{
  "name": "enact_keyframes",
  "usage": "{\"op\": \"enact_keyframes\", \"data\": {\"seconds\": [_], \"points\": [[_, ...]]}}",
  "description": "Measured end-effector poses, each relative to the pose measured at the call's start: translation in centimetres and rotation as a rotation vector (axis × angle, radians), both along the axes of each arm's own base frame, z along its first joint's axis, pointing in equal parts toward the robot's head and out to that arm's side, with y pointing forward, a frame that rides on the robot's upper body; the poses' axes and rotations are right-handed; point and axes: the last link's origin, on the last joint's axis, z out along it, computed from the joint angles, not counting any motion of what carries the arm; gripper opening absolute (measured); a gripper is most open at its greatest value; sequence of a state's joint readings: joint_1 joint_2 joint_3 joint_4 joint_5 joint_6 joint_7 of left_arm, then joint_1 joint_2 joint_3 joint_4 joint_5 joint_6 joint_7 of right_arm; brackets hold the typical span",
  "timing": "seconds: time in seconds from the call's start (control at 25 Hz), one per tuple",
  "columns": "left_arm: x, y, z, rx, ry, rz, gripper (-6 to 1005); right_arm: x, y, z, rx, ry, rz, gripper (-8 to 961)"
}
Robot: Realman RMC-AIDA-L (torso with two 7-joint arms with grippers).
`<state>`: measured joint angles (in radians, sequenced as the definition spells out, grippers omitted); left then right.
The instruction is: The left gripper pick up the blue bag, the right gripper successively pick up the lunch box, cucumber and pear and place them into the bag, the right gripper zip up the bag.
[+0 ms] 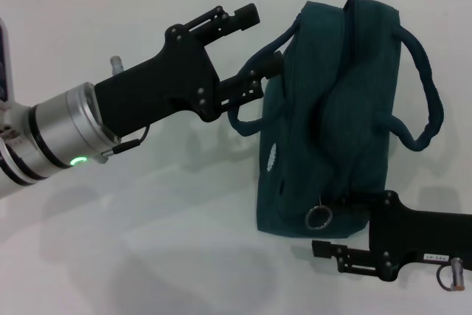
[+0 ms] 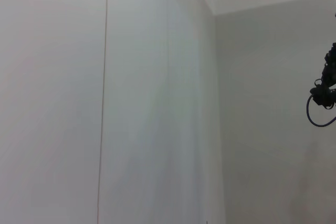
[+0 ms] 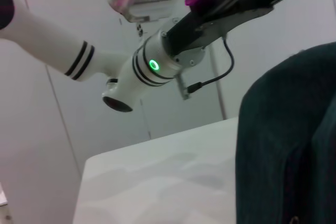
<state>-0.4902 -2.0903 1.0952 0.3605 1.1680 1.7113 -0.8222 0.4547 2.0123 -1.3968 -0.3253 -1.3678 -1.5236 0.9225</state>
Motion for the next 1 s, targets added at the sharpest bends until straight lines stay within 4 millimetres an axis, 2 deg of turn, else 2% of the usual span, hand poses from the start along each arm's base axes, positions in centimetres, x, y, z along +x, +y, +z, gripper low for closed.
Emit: {"op": "enact_keyframes", "data": {"seconds": [0.28,0.68,0.84,1.0], "points": [[-0.10,-0.06,0.01,0.011,0.007,-0.005,609,-0.23,-0.03,0.11,-0.008,0.010,0.009,467],[-0.17,-0.11,0.00,0.012,0.007,-0.003,599,-0.18,0.19,0.09,0.052,-0.011,0.076,264],[-0.49,-0.34,0.00,0.012,0.007,0.008,595,-0.26,0.11,0.18,0.076,-0.006,0.107,62],[-0.88,-0.65,0.03,0.014,0.005,0.020,590,-0.73,-0.05,0.40,0.108,0.019,0.167,36]]}}
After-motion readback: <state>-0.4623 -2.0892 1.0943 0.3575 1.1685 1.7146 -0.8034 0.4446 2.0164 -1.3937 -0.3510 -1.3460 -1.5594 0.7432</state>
